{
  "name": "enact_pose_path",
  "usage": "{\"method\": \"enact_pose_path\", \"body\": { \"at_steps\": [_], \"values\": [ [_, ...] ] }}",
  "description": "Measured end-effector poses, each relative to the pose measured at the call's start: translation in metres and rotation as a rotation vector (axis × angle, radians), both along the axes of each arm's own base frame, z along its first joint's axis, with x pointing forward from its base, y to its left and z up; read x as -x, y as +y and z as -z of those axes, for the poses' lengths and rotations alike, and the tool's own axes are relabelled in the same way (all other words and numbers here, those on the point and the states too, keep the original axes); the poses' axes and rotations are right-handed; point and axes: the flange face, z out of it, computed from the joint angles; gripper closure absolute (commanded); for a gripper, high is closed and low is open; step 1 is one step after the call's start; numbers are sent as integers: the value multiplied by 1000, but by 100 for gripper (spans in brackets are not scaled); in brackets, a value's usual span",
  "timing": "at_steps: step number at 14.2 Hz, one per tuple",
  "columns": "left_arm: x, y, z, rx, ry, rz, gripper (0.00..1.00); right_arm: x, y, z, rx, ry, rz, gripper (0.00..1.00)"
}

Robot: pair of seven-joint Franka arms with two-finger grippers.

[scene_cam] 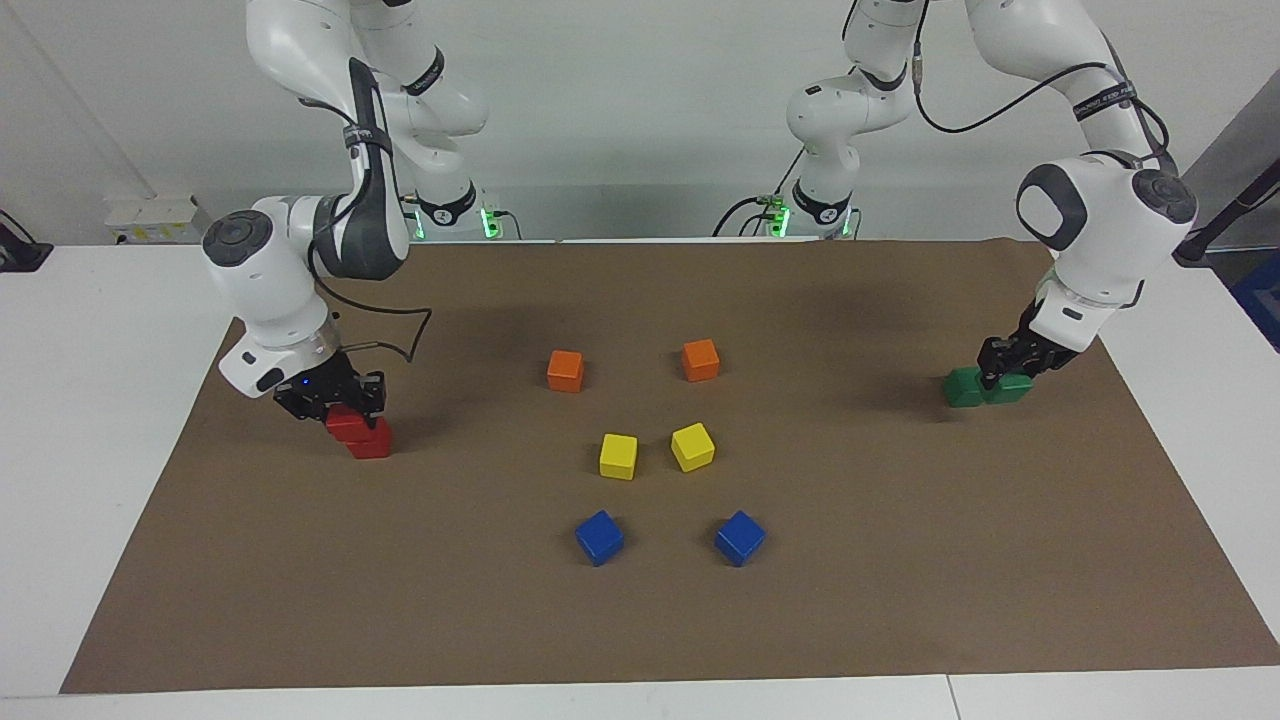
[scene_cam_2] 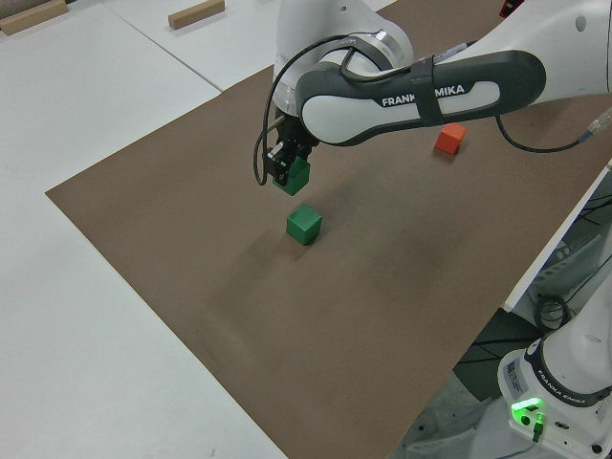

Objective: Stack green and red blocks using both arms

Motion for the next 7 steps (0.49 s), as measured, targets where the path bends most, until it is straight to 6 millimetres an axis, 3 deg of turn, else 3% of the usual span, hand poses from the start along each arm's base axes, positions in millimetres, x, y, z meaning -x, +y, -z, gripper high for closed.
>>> {"method": "enact_pose_path", "body": {
  "at_steps": [7],
  "values": [
    [23, 9, 23, -2, -16, -14, 100, 1, -7, 10, -1, 8, 11, 100]
  ]
}}
